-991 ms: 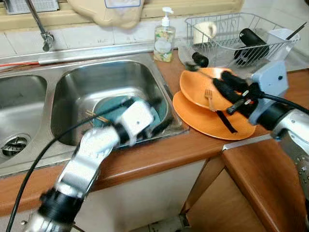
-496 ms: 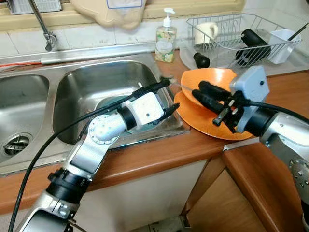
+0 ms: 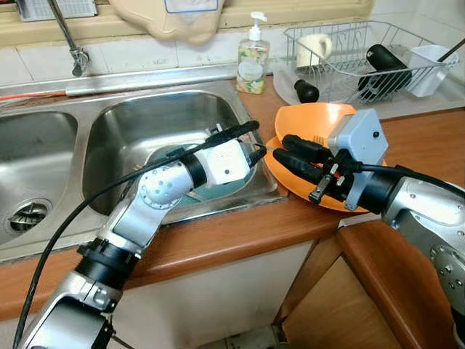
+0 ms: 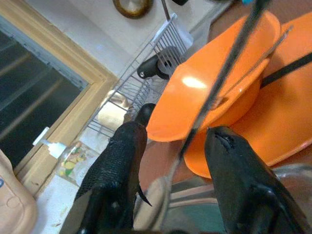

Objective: Kitchen organization

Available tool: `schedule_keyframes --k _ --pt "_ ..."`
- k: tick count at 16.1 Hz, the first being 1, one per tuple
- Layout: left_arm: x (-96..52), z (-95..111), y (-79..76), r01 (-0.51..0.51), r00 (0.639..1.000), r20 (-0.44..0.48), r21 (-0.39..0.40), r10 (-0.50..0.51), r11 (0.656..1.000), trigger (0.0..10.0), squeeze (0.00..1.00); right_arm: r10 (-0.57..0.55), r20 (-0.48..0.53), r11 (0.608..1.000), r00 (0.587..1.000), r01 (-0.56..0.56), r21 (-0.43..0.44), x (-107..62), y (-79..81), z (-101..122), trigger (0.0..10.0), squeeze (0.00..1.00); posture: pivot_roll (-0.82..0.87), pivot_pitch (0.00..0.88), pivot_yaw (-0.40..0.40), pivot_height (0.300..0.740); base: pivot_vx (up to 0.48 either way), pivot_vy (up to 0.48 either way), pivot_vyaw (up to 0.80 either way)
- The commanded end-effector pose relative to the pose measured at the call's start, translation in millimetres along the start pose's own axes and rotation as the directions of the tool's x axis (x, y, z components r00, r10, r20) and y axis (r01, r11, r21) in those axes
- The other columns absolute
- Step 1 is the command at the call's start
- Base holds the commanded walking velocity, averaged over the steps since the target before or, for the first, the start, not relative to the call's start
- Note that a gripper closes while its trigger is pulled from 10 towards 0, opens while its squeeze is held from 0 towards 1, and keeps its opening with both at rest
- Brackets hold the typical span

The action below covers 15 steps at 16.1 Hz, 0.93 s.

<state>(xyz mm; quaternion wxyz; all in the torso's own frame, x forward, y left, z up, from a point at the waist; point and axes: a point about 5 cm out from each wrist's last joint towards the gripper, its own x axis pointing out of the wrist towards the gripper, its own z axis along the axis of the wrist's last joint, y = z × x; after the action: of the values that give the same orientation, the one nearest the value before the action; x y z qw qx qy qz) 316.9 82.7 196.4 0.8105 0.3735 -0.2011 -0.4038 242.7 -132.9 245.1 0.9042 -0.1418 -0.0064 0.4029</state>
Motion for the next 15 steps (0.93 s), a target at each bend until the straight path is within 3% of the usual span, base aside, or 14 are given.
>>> schedule_keyframes --k 1,14,15 --pt "2.3 -0.9 0.8 0.008 1.000 -0.005 0.026 -0.008 1.000 0.0 0.00 0.016 0.022 1.000 1.000 -0.016 -0.021 1.0 3.4 8.0 0.0 0.00 -0.19 0.000 0.041 0.740 0.000 0.000 0.00" --pt "-2.5 -7.6 -2.1 0.034 0.999 -0.034 0.087 -0.031 0.996 0.0 0.00 0.001 0.010 1.000 1.000 -0.001 -0.021 5.5 1.9 6.1 0.0 0.00 -0.19 0.000 0.027 0.740 0.000 0.000 0.00" --pt "-2.3 -7.5 -1.3 0.031 0.999 -0.035 0.090 -0.028 0.995 0.0 0.00 0.002 0.008 1.000 1.000 -0.001 -0.020 5.6 2.0 5.9 1.4 0.00 -0.19 0.000 0.027 0.740 0.000 0.000 0.00"
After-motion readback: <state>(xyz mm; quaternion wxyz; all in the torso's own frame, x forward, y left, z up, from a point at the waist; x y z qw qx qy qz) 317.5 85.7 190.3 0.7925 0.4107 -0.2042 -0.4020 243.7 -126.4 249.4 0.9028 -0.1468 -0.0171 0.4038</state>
